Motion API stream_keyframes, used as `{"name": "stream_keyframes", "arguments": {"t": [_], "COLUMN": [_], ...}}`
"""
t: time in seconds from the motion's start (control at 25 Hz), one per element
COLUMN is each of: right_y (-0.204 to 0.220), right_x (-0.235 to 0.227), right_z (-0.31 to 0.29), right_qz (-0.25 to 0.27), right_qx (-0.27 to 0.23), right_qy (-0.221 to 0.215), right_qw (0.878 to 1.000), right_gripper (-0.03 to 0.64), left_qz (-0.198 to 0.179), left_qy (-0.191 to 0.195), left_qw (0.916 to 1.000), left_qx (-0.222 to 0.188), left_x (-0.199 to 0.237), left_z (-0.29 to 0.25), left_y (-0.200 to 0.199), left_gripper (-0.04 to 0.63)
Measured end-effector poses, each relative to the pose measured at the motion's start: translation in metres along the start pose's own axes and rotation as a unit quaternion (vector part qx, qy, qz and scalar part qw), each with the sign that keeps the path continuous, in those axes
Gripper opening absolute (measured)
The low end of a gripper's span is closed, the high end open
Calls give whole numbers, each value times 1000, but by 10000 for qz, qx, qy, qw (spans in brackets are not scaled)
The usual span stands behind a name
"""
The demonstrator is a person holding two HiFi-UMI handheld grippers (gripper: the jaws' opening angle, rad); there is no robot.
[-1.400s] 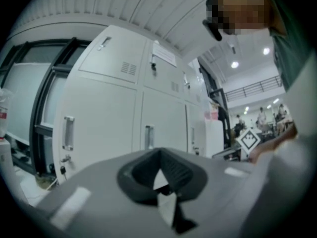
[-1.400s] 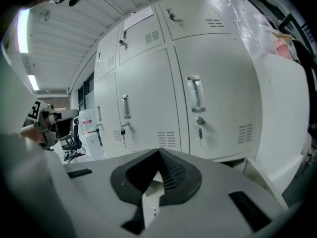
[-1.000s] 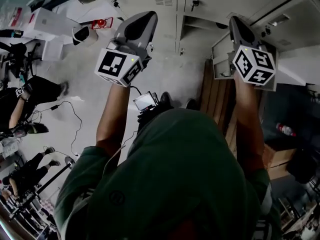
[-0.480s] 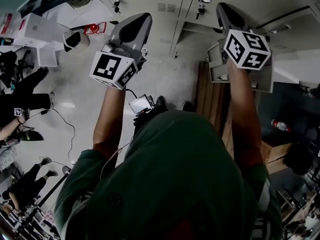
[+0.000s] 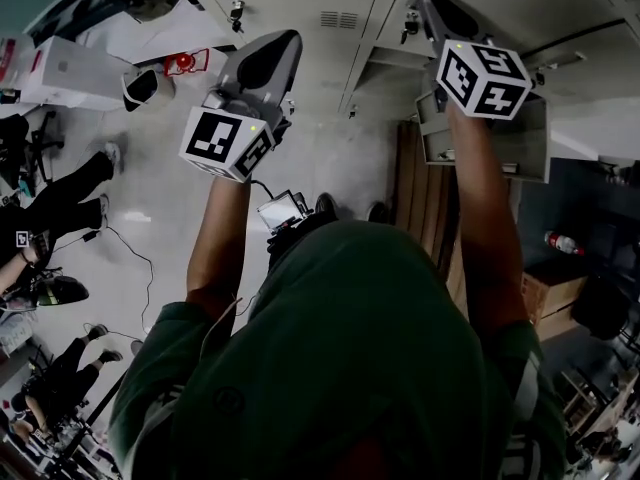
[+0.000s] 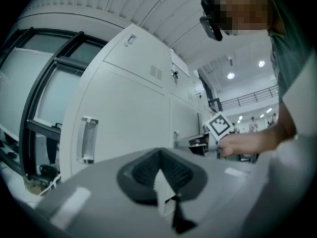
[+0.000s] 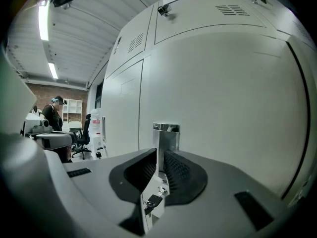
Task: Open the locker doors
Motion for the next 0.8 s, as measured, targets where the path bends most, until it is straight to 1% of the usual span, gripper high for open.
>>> {"name": "stream_keyframes", "arguments": {"t": [0.04, 0.12, 0.16, 0.32, 0.44, 0.6, 0.8], "right_y": [1, 3, 4, 5, 6, 7, 10], "right_x": [1, 3, 5, 9, 12, 22, 32], "right_z": [-4, -13, -16, -14, -1, 25, 68], "right_qz": [5, 11, 13, 93, 107, 15, -236], "right_qx": [6, 19, 31, 60, 43, -14, -55], "right_qy": [-3, -32, -48, -57, -131, -255, -422], "right_qw": [10000, 10000, 10000, 9999, 9998, 9997, 9988], "right_gripper": [18, 67, 77, 70, 55, 51, 51], "left_qz": [9, 27, 35, 85, 162, 190, 233], "left_qy": [12, 28, 33, 84, 204, 471, 767], "left_qw": [10000, 10000, 10000, 9999, 9997, 9987, 9967], "left_qx": [13, 31, 34, 19, 43, 102, 131], "left_x": [1, 2, 3, -1, -10, -33, -70], "left_z": [0, 1, 1, 1, -6, -22, -51], "left_y": [1, 3, 4, 4, 7, 14, 21], "left_gripper": [-2, -2, -2, -2, -2, -2, -2]}}
Point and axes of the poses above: the fingertips, and each gripper's own axes: z backward along the fingers, x to its left, y out of its underside, the point moved 3 cm from there along z, backward along the fingers, and after that the axes turned 7 degrees about -x, right-handed, at the moved point
